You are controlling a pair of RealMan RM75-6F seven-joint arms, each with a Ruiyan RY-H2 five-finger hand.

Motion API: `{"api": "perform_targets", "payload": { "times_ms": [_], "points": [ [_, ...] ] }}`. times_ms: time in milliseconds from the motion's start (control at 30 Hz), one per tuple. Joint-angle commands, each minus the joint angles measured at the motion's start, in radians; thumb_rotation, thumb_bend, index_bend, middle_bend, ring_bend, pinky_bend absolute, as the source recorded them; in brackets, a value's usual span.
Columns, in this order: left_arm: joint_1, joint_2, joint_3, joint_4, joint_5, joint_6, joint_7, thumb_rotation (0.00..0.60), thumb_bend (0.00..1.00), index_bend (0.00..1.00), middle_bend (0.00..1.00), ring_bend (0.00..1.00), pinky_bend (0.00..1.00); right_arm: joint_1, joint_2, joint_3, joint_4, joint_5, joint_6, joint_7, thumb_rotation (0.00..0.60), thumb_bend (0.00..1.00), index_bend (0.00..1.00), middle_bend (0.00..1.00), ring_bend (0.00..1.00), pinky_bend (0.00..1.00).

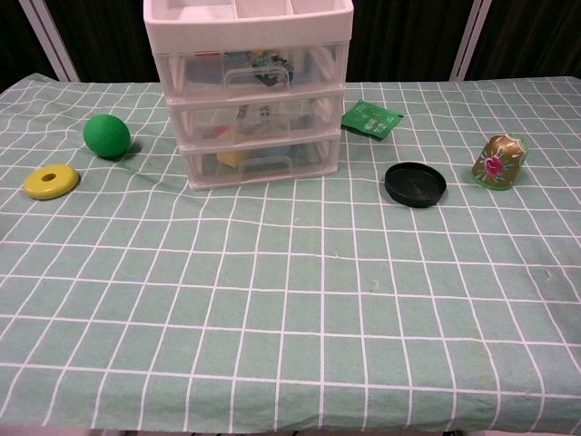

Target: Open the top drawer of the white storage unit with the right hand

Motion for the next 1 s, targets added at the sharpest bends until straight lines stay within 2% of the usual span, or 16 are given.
{"api": "perform_targets", "payload": {
  "times_ms": [33,267,400,567,700,800,900,1000],
  "points": [
    [-0.004,-0.001,-0.001,0.005,-0.002,-0.006,-0.004,0.600,0.00,0.30,0.23,0.15,0.20,-0.002,-0.004,0.000,-0.004,-0.001,-0.003,-0.002,0.600,0.16,0.00,0.03,0.00,0.00],
    [-0.006,-0.002,0.002,0.008,0.005,-0.004,-0.007,0.600,0.00,0.30,0.23,0.15,0.20,0.011,-0.008,-0.002,-0.026,-0.039,-0.022,-0.003,0.600,0.16,0.00,0.06,0.00,0.00],
    [-0.004,-0.002,0.002,0.006,0.010,0.005,-0.011,0.600,0.00,0.30,0.23,0.15,0.20,0.080,-0.046,0.017,-0.056,-0.071,-0.099,0.036,0.600,0.18,0.00,0.13,0.01,0.07],
    [0.005,0.000,0.009,0.006,0.021,0.022,-0.013,0.600,0.00,0.30,0.23,0.15,0.20,0.227,-0.148,0.061,-0.078,-0.053,-0.298,0.134,0.600,0.23,0.00,0.29,0.21,0.31],
    [0.017,0.004,0.013,0.007,0.020,0.038,-0.021,0.600,0.00,0.30,0.23,0.15,0.20,0.322,-0.253,0.107,-0.051,0.020,-0.431,0.239,0.600,0.31,0.00,0.41,0.38,0.47],
    [0.026,0.008,0.015,0.010,0.017,0.046,-0.028,0.600,0.00,0.30,0.23,0.15,0.20,0.379,-0.326,0.149,-0.023,0.091,-0.512,0.356,0.600,0.36,0.00,0.50,0.49,0.57],
    [0.032,0.011,0.016,0.014,0.016,0.051,-0.033,0.600,0.00,0.30,0.23,0.15,0.20,0.422,-0.390,0.185,0.007,0.144,-0.571,0.478,0.600,0.44,0.01,0.56,0.57,0.66],
    [0.034,0.013,0.016,0.017,0.016,0.054,-0.037,0.600,0.00,0.30,0.23,0.15,0.20,0.463,-0.447,0.225,0.037,0.189,-0.632,0.628,0.600,0.48,0.01,0.60,0.63,0.76]
  ]
}}
